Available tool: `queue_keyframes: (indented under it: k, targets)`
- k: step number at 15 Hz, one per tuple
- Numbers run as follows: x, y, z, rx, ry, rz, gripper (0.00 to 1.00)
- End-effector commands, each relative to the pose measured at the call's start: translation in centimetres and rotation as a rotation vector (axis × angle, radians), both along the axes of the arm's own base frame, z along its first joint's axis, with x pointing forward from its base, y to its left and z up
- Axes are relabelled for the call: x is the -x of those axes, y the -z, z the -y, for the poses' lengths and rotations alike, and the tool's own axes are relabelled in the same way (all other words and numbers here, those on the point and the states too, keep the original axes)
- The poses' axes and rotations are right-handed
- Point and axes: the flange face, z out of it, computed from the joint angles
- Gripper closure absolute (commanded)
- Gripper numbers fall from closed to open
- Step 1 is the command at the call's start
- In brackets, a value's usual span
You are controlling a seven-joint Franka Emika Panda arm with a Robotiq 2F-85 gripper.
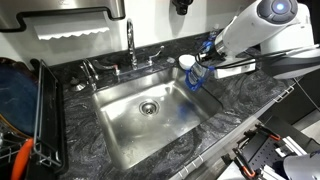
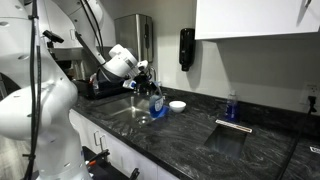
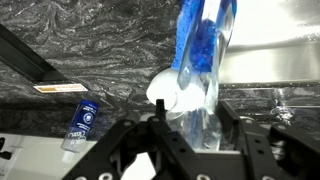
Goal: Pick the soap bottle and put it in the sink
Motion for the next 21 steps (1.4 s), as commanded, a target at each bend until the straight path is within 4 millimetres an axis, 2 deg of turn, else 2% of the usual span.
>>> queue_keyframes:
  k: [1,5,6,12,17,21]
  targets:
    - [-1.1,-0.6,2.4,0.07,0.092,0.041,0.71]
    - [-1.8,-1.8,5.9,0.101,0.204,0.08,0.71]
    - [-1.2,-2.3,4.4,0.109,0.228,0.089,0.71]
    - [0.0,-2.4,4.8,0.186,0.319,0.073,0.71]
    - [0.7,-2.4,5.1,0.209,0.322,0.048,0.71]
    - [2.5,-4.6,5.1,0.149,0.227,0.033,0.71]
